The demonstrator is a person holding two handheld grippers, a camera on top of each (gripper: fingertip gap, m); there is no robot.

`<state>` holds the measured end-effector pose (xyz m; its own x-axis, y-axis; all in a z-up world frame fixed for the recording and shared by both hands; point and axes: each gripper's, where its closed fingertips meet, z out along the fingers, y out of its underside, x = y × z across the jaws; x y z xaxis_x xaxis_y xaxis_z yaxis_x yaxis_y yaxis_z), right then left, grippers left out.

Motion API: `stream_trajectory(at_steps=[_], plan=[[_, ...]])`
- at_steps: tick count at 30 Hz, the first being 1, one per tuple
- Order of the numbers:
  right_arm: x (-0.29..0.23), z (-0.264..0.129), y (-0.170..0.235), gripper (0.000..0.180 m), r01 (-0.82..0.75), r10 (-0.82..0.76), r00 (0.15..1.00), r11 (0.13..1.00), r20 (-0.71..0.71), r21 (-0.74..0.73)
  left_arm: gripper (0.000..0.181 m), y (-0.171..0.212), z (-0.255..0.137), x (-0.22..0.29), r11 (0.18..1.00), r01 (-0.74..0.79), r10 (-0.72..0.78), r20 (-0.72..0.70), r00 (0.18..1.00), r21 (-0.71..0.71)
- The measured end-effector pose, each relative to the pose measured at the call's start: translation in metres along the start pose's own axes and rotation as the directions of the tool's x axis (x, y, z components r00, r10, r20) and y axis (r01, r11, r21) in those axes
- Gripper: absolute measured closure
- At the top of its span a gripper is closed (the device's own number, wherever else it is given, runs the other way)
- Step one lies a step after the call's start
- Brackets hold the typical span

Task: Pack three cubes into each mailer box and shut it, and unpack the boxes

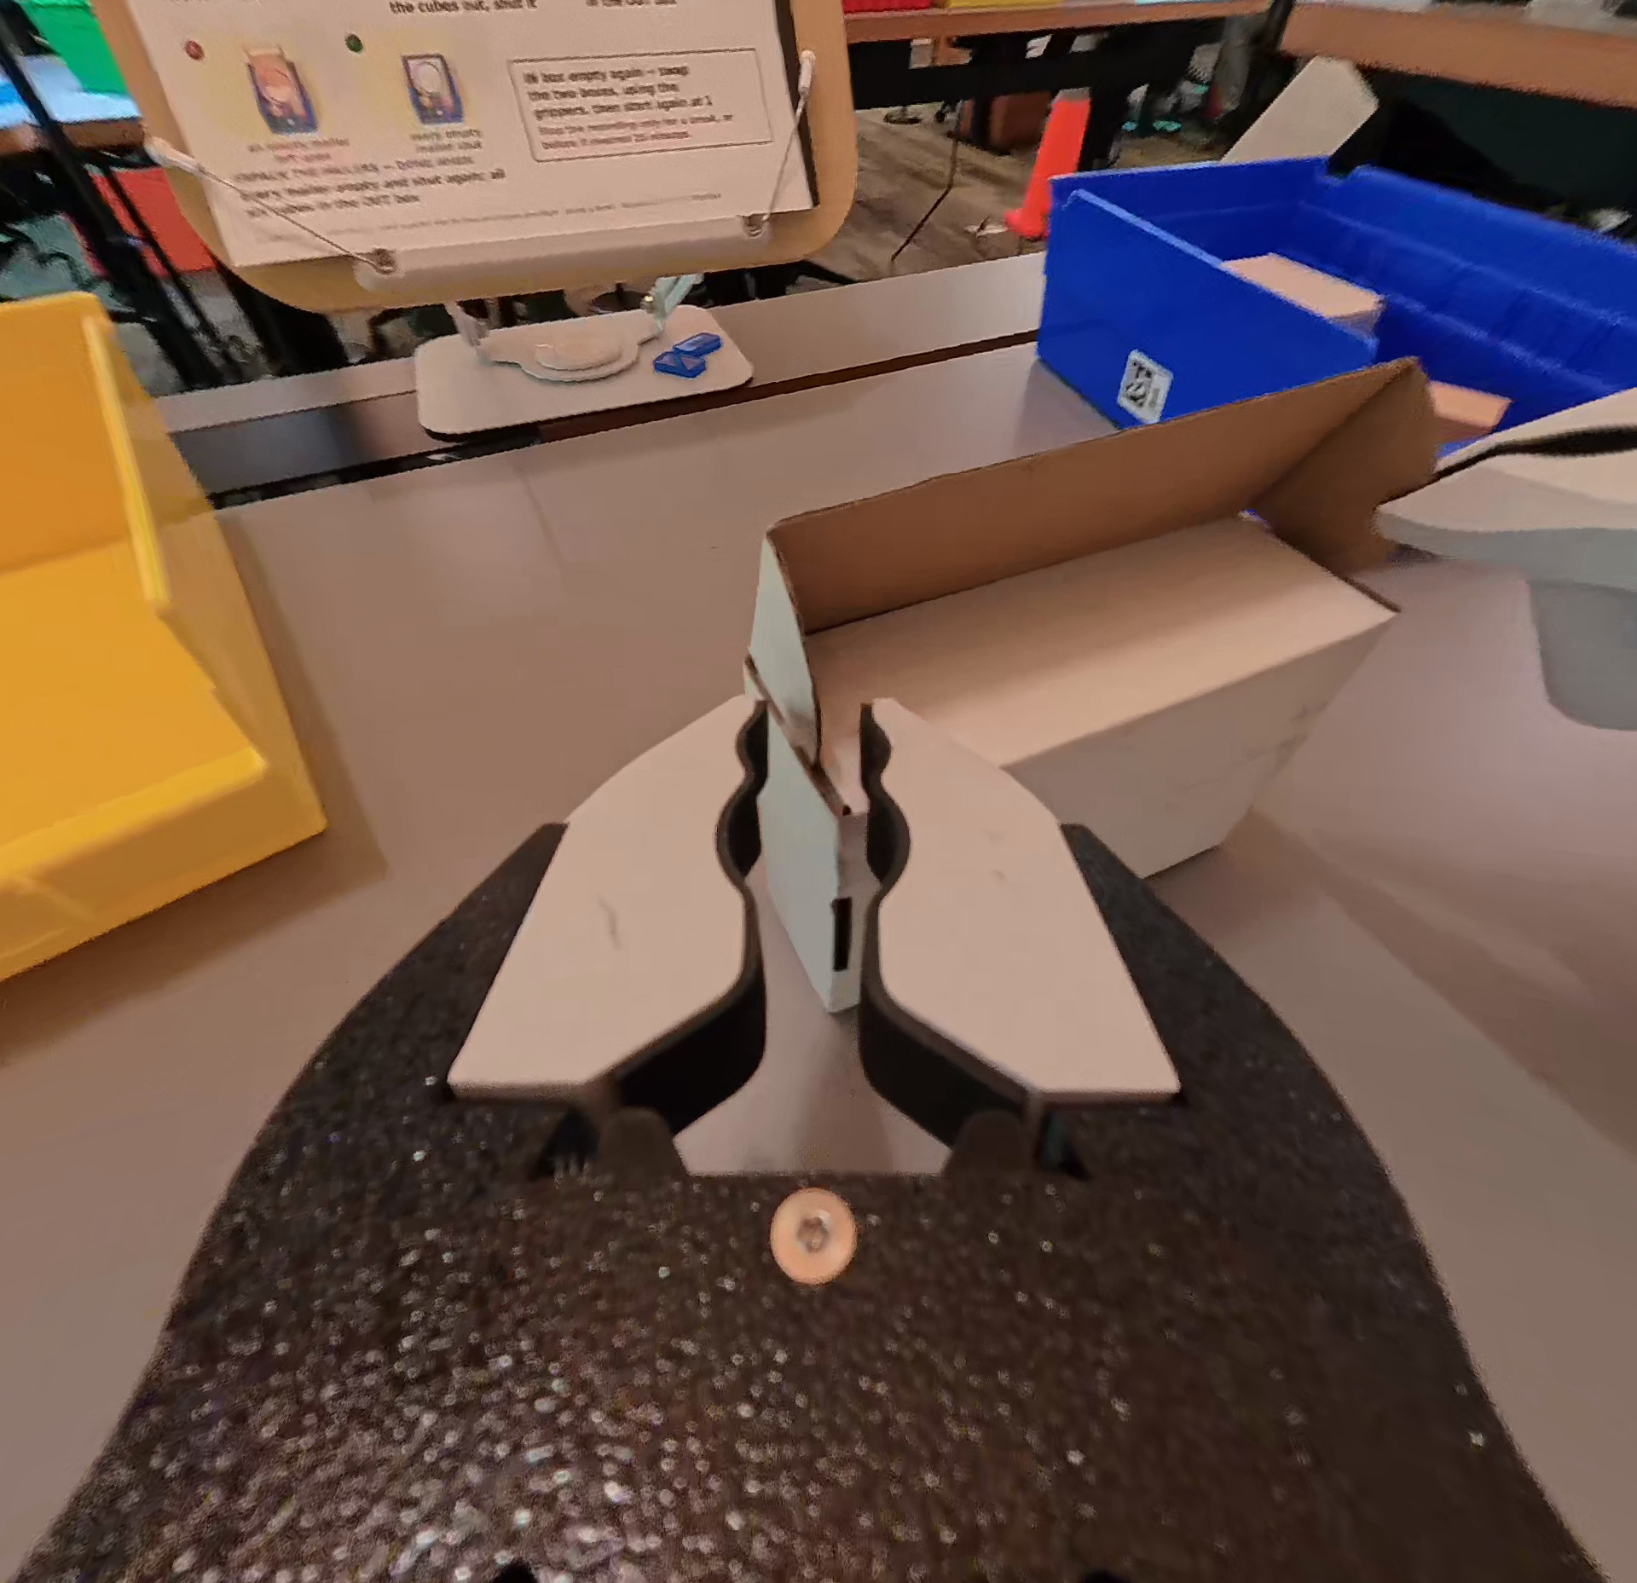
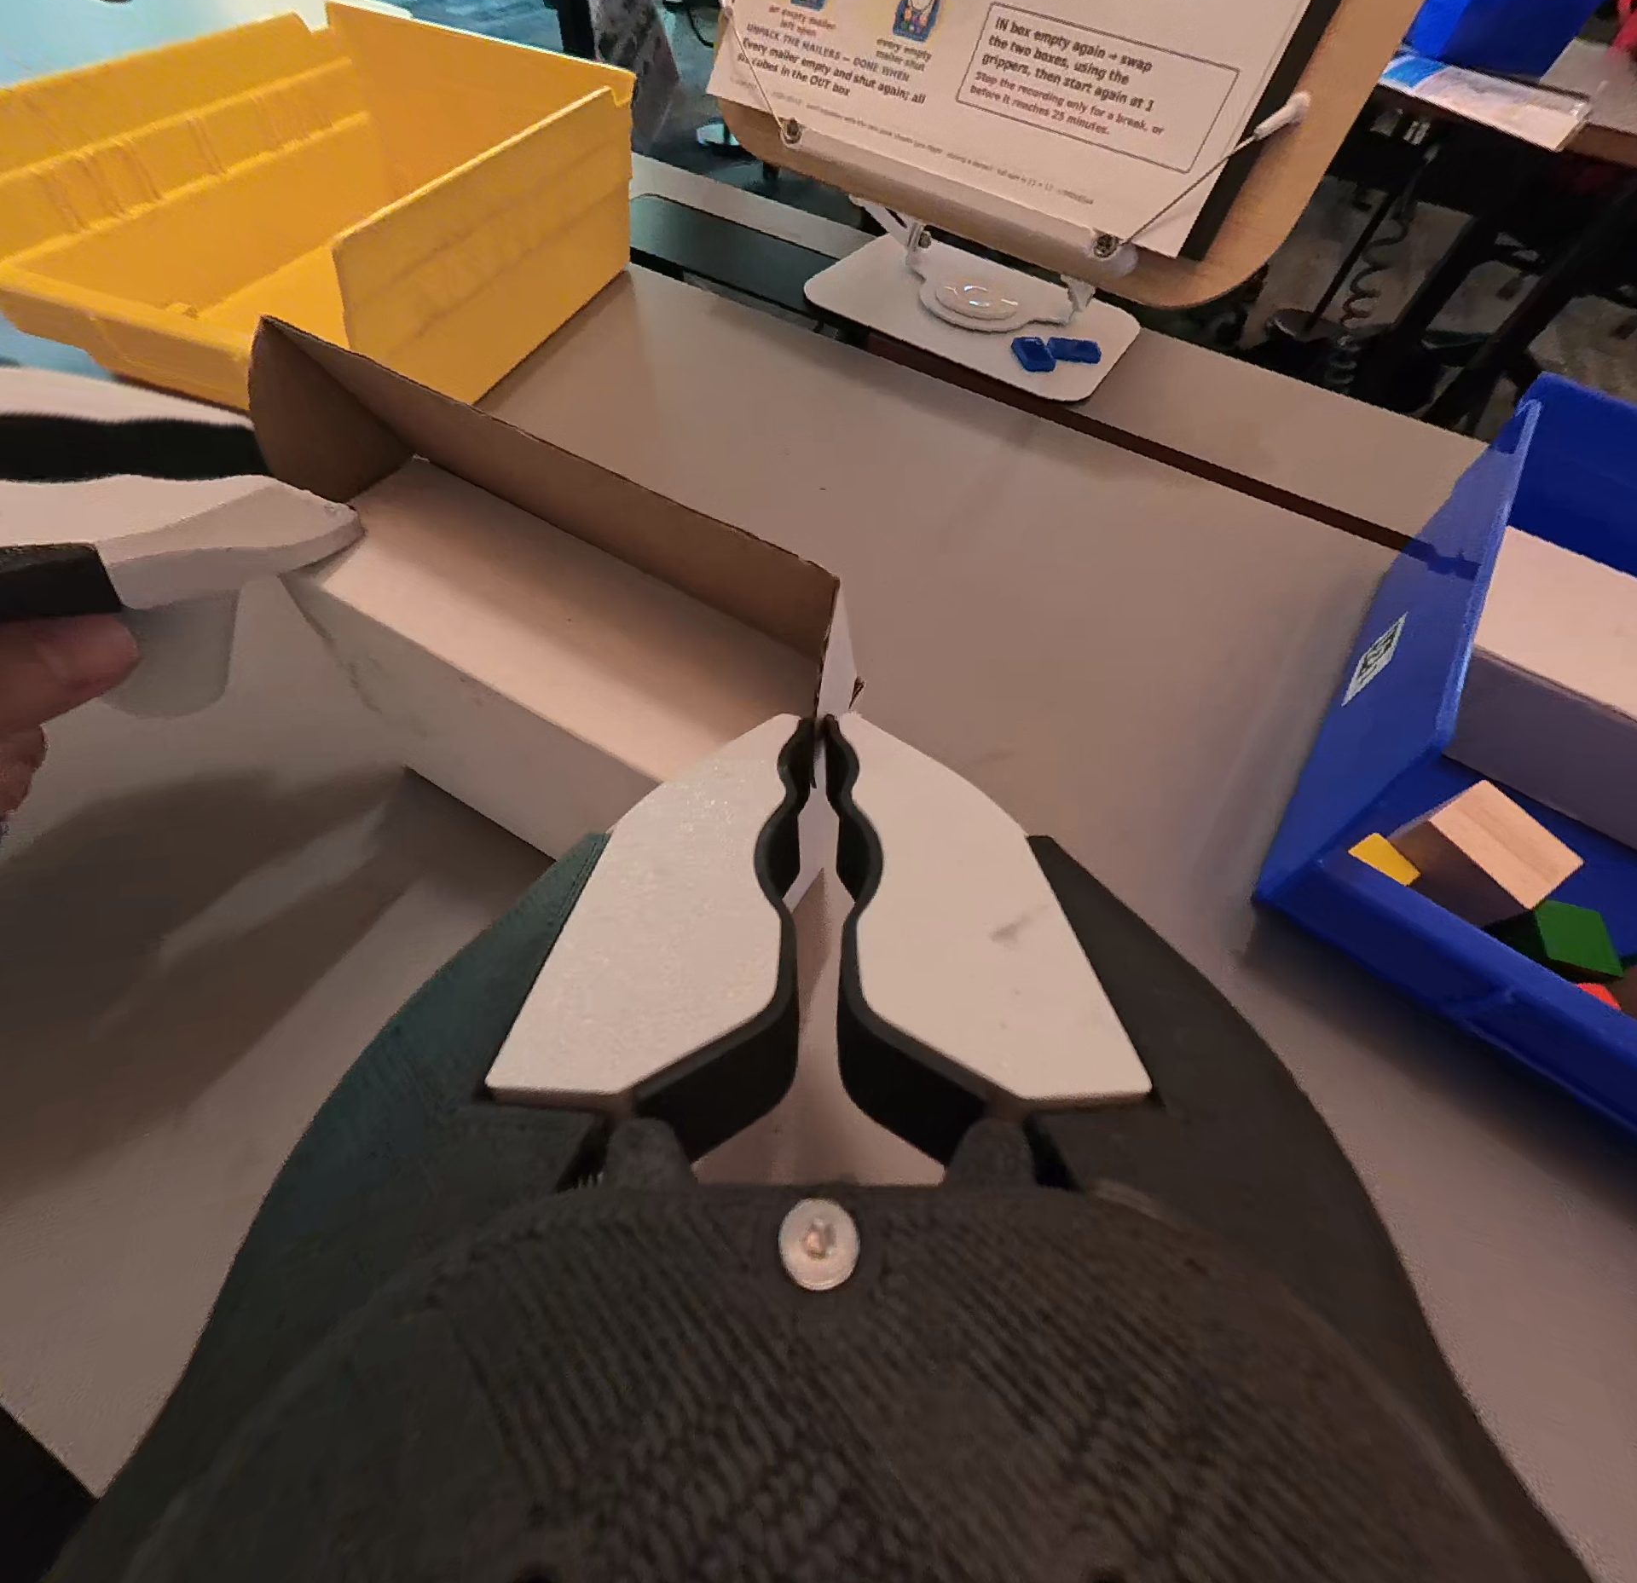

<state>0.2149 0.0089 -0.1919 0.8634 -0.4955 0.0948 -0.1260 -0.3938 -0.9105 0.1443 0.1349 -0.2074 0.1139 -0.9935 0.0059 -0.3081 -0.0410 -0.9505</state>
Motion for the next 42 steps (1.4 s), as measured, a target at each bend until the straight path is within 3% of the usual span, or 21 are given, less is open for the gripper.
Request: stream_trajectory(at_steps=[3, 9, 17, 20, 27, 33, 37, 42], plan=[[-0.001, -0.001, -0.001, 0.177, -0.059, 0.06, 0.997, 0.998, 0.044, -0.004, 0.166, 0.0, 0.001, 0.001, 1.0, 0.014, -0.014, -0.006, 1.0, 0.025], [-0.003, -0.005, -0.014, 0.175, -0.314, 0.308, 0.931, 0.949, 0.196, 0.0, 0.166, -0.002, 0.004, 0.002, 0.996, -0.094, 0.094, 0.051, 0.994, -0.001], [0.005, -0.004, 0.0, 0.176, -0.269, 0.267, 0.956, 0.963, 0.126, -0.003, 0.163, -0.003, 0.007, 0.009, 0.998, -0.053, 0.052, 0.024, 0.998, 0.036], [0.004, -0.004, -0.001, 0.176, -0.249, 0.247, 0.962, 0.969, 0.12, -0.003, 0.13, -0.003, 0.01, 0.007, 0.996, 0.073, -0.073, -0.006, 0.997, 0.058], [-0.005, -0.001, -0.001, 0.176, -0.185, 0.183, 0.974, 0.983, 0.13, -0.001, 0.1, 0.0, 0.024, 0.013, 0.982, 0.19, -0.188, -0.106, 0.976, 0.01], [-0.002, -0.002, 0.0, 0.176, -0.112, 0.11, 0.988, 0.994, 0.105, 0.009, 0.095, 0.007, 0.034, 0.019, 0.959, 0.27, -0.282, -0.183, 0.942, -0.087], [0.002, -0.001, 0.002, 0.167, -0.077, 0.075, 0.995, 0.997, 0.065, 0.025, 0.097, 0.009, 0.035, 0.021, 0.941, 0.325, -0.338, -0.212, 0.917, -0.091], [0.004, -0.002, 0.002, 0.178, 0.055, -0.055, 0.999, 0.998, 0.001, 0.006, 0.101, 0.003, 0.033, 0.02, 0.978, 0.193, -0.203, -0.169, 0.964, -0.077]])
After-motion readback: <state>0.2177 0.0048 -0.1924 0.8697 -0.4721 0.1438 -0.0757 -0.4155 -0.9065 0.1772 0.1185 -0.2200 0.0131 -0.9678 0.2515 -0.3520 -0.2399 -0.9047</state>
